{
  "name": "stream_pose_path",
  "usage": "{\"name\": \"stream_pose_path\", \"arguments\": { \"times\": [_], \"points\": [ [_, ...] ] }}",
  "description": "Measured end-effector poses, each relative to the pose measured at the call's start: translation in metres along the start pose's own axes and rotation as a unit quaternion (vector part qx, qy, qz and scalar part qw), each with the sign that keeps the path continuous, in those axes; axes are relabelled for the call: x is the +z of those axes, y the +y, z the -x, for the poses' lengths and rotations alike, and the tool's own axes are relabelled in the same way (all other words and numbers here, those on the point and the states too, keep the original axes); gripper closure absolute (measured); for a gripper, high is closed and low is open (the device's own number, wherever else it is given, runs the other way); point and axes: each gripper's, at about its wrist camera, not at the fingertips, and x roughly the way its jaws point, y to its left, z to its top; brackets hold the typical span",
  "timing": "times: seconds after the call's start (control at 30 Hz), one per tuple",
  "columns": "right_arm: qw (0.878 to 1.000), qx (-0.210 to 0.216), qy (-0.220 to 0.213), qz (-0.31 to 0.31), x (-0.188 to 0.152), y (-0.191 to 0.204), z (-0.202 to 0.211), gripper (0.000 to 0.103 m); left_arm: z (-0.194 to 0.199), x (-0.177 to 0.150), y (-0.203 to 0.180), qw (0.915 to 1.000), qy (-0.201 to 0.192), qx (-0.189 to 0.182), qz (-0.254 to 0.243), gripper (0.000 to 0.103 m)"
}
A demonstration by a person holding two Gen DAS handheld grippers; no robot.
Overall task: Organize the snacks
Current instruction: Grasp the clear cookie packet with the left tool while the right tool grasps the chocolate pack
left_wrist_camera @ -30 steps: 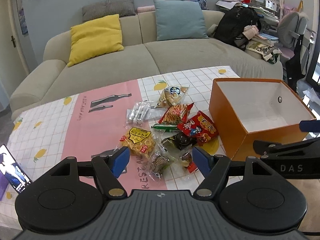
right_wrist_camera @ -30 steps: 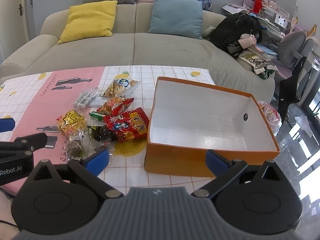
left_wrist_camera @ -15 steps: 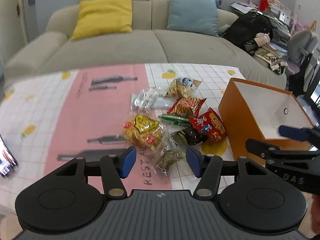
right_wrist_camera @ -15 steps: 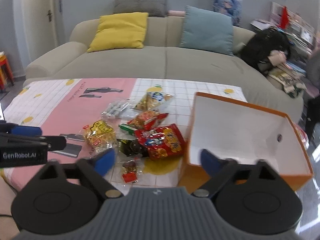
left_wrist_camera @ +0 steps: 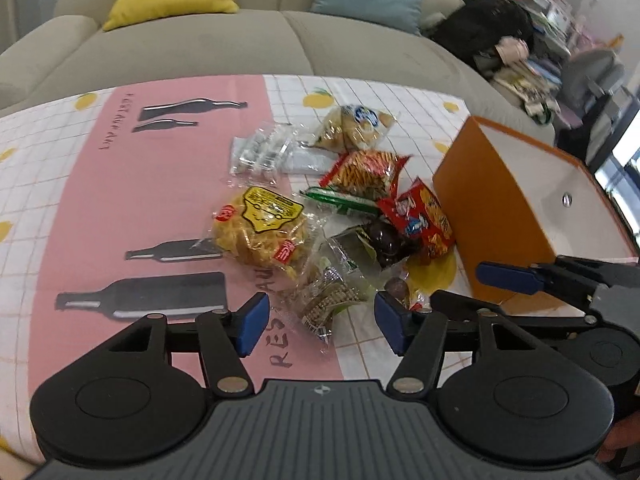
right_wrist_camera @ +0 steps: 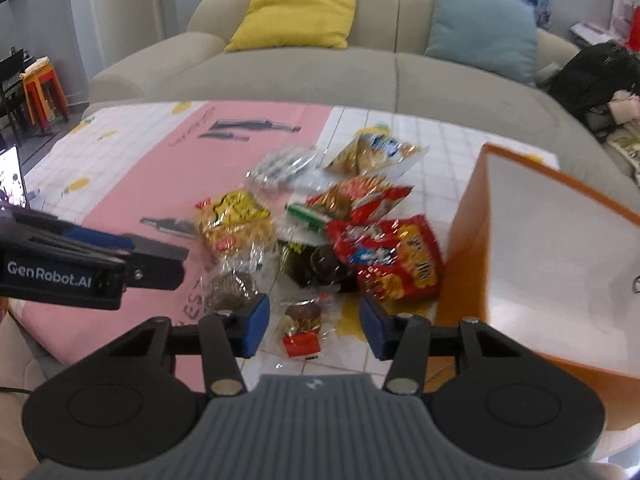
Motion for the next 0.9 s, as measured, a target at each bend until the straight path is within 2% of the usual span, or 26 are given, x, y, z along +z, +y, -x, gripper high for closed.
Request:
{"name": "stream_pose_path", "arguments": {
  "times": [0.23, 0.43, 0.53, 0.7, 0.9],
  "points": [
    [0.999, 0.023, 0.029, -0.009, -0.004, -0.004, -0.032, 0.054, -0.031, 0.002, 0.005, 0.9982, 0.029, -0.002, -0.051, 0.033],
    [0.998, 0.034, 0.049, -0.003, -0.003, -0.003, -0.059, 0.054, -0.043, 0.002, 0.003, 0.9947, 0.036, -0.001, -0.096, 0.033],
    [0.998, 0.036, 0.056, -0.009, -0.002, -0.008, -0.07, 0.061, -0.047, 0.003, -0.001, 0.9926, 0.036, -0.002, -0.116, 0.033],
    [0.996, 0.041, 0.065, -0.036, -0.002, -0.018, -0.074, 0.061, -0.061, 0.004, -0.011, 0.9866, 0.045, 0.004, -0.157, 0.033],
    [0.997, 0.027, 0.067, -0.033, -0.008, -0.022, -0.073, 0.06, -0.073, 0.004, -0.017, 0.9843, 0.056, -0.01, -0.167, 0.036]
  ]
}}
